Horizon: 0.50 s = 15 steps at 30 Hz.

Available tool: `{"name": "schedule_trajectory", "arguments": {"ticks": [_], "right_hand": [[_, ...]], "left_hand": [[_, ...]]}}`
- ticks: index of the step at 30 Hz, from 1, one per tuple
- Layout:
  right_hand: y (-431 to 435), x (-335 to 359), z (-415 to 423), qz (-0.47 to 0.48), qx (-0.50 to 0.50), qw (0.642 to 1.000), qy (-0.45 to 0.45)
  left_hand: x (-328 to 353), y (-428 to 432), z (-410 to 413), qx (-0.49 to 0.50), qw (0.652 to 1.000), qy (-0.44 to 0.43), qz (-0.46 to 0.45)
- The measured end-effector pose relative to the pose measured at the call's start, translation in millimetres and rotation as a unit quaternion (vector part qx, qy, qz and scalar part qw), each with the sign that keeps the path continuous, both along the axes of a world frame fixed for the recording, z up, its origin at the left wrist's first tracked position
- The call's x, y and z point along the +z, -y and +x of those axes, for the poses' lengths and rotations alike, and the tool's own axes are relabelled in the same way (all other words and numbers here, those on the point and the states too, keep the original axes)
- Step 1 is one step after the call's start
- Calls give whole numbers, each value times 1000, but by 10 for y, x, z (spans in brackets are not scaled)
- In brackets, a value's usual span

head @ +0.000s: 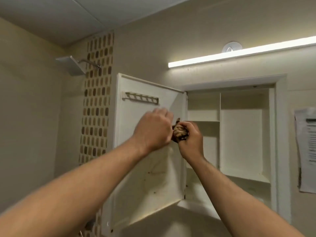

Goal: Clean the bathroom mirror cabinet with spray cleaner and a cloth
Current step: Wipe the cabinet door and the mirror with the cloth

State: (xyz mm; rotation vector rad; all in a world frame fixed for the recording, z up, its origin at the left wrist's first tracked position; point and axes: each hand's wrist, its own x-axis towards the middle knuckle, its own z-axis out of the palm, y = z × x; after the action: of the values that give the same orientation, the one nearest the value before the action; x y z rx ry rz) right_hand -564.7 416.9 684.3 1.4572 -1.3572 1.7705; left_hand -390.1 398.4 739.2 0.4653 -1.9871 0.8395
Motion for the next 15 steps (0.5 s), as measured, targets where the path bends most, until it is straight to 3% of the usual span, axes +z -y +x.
{"name": "schedule_trajectory", "arguments": {"ticks": [3, 7, 10, 12, 14, 15], "right_hand": [[254, 380, 63, -43, 14, 999, -21], [467, 919, 100, -95, 48, 991, 86], [603, 1306, 142, -123, 123, 955, 240], [705, 1459, 277, -98, 84, 948, 290], [752, 1430, 507, -52, 55, 968, 238], [759, 1349, 601, -43, 45, 983, 170]], "left_hand": [[685, 139, 217, 86, 991, -50, -93], [1056, 290, 508, 170, 966, -169, -100], [905, 425, 634, 91, 937, -336, 11], [751, 526, 679, -48, 868, -458, 187], [593, 634, 661, -154, 792, -480, 344], [497, 671, 622, -166, 790, -461, 367]]}}
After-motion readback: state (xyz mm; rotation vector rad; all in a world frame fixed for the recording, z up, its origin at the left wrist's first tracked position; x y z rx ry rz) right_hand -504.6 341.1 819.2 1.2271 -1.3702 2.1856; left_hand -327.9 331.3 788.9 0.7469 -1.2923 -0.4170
